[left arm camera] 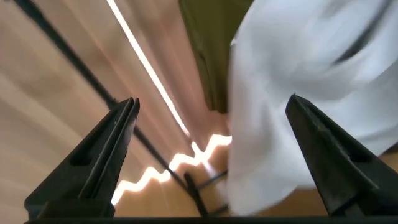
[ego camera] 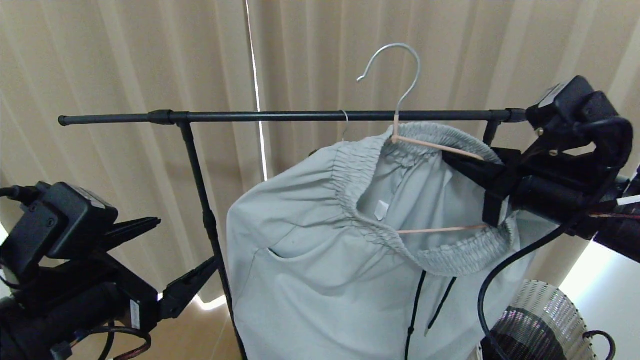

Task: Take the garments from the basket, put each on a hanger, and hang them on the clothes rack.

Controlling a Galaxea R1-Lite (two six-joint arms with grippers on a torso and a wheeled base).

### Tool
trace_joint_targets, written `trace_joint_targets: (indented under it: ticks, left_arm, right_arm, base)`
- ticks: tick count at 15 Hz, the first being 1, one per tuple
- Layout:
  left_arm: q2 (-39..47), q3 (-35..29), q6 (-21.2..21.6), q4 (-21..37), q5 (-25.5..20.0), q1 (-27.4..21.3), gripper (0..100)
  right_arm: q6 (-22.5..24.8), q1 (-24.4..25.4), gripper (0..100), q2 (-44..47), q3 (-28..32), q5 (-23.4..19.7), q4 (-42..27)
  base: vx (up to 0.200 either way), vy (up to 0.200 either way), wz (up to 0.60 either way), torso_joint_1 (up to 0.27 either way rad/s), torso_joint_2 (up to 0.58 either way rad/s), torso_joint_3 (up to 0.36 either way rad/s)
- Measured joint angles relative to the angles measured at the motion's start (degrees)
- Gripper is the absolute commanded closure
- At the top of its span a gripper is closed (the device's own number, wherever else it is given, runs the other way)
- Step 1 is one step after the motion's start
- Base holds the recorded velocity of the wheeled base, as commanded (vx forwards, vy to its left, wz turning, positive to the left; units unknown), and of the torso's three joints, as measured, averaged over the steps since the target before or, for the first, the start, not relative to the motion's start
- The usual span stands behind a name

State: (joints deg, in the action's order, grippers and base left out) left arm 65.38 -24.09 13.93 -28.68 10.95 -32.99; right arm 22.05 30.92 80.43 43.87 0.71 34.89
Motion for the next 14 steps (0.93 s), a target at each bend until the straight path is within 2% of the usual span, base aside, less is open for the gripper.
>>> trace_joint_targets:
  ticks: [5, 9, 10, 14]
  left_arm:
    - [3.36, 0.45, 0.21, -0.21, 0.00, -0.83, 0]
    - [5.95, 0.30, 0.10, -4.35, -0.04, -1.90, 0]
    - [6.53, 0.37, 0.13, -4.60, -0.13, -1.93, 100]
    - [7.28, 1.29, 0.23, -4.71, -0.28, -1.66, 100]
  right_arm:
    - [-0.09, 0.50, 100, -3.21, 0.22, -0.52, 0.13]
    - [-0.11, 2.24, 100, -3.75, 0.11, -0.49, 0.09]
    - [-0.11, 2.44, 100, -3.80, 0.13, -0.44, 0.11]
    - [-0.09, 2.54, 100, -4.06, 0.13, 0.02, 0.04]
  base:
    - [0.000, 0.000, 0.00, 0.000, 0.00, 0.000]
    - [0.000, 0.000, 0.00, 0.000, 0.00, 0.000]
    - [0.000, 0.000, 0.00, 0.000, 0.00, 0.000]
    - [0.000, 0.000, 0.00, 0.000, 0.00, 0.000]
